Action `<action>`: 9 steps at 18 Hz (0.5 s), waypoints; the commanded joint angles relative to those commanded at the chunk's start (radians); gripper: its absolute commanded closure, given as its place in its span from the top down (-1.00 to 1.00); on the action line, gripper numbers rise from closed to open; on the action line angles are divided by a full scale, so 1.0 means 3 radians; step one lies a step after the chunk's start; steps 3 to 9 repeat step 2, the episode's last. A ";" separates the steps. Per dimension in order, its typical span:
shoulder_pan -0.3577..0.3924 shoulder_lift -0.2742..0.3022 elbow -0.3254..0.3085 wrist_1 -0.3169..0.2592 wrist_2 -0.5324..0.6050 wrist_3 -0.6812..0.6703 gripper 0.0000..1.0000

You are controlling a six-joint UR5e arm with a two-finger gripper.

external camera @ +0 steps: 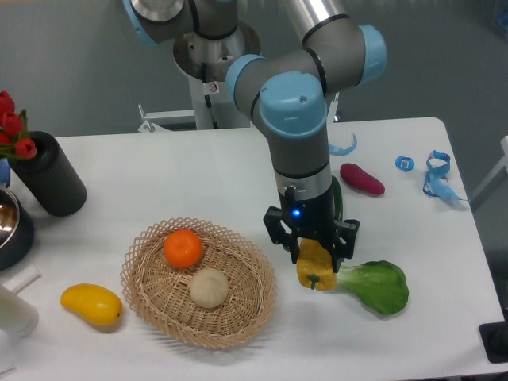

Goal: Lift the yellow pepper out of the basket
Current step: 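Lift the yellow pepper out of the basket and carry it beside the bok choy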

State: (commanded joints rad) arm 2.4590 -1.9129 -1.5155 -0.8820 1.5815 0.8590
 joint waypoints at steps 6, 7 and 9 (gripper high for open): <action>0.0036 0.0030 -0.0020 -0.0005 -0.0020 0.0000 0.06; 0.0036 0.0030 -0.0020 -0.0005 -0.0020 0.0000 0.06; 0.0036 0.0030 -0.0020 -0.0005 -0.0020 0.0000 0.06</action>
